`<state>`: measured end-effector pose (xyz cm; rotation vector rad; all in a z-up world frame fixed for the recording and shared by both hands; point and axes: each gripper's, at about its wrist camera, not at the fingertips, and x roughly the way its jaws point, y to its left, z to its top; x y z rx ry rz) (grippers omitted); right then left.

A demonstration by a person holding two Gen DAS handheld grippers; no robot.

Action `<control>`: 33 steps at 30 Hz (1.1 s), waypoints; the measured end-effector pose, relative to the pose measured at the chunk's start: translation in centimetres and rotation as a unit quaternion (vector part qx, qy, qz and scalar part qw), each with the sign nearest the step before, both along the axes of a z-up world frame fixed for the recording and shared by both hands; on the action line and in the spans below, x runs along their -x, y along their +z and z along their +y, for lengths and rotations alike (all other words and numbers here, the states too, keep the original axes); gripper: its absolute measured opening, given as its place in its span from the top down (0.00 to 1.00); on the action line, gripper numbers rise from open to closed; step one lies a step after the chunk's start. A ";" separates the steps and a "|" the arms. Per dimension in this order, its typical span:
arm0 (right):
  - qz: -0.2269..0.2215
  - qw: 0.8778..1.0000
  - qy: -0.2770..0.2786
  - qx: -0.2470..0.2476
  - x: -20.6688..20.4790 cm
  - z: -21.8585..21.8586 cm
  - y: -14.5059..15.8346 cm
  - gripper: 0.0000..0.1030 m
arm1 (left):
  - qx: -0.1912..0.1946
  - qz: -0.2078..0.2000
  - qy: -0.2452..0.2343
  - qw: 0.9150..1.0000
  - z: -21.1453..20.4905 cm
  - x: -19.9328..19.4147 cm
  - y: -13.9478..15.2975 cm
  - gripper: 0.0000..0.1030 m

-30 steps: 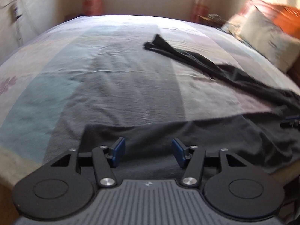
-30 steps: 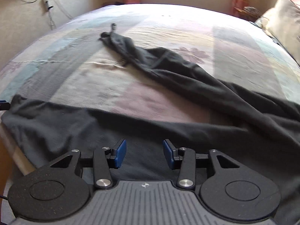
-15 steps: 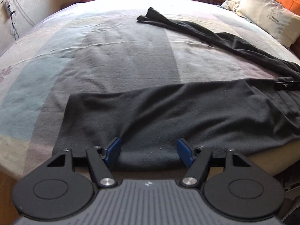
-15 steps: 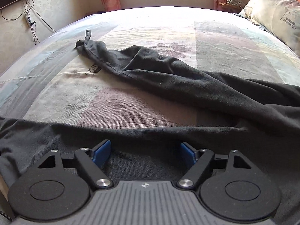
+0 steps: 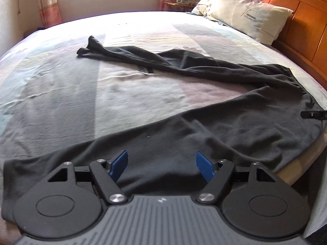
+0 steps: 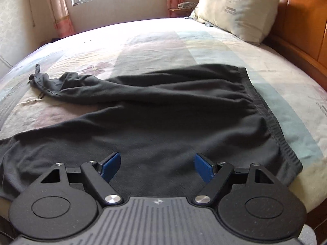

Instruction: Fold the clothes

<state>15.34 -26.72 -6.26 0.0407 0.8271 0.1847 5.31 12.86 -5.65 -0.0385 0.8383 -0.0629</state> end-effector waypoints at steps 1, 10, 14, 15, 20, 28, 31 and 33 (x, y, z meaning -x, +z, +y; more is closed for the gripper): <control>0.011 1.000 -0.005 -0.004 0.2 -0.5 -0.6 0.19 | 0.004 0.008 0.003 1.000 -0.3 -0.3 -0.5 0.27; 0.006 0.998 0.006 -0.056 1.5 -1.0 -0.4 0.12 | -0.025 0.068 0.019 0.997 -0.7 1.7 -1.7 0.22; -0.035 0.993 0.080 -0.082 0.4 2.4 2.0 0.26 | -0.009 0.050 0.043 0.998 0.3 1.6 -0.4 0.22; -0.041 0.990 0.106 -0.081 -0.1 3.8 2.4 0.34 | -0.003 0.045 0.047 0.998 0.5 1.3 -0.2 0.22; -0.053 0.973 0.211 -0.078 -3.1 11.8 2.3 0.38 | 0.019 0.040 0.061 0.997 1.1 -1.2 -0.3 0.22; -0.016 0.972 0.225 -0.072 -1.4 14.2 -1.9 0.37 | 0.083 0.056 0.077 0.992 3.4 1.2 -2.2 0.22; 0.000 0.974 0.216 -0.070 -0.2 13.0 -1.4 0.37 | 0.090 0.058 0.069 0.992 4.1 2.3 -2.0 0.22; 0.010 0.977 0.203 -0.063 0.2 12.8 -0.6 0.37 | 0.072 0.050 0.068 0.994 4.0 2.0 -1.4 0.22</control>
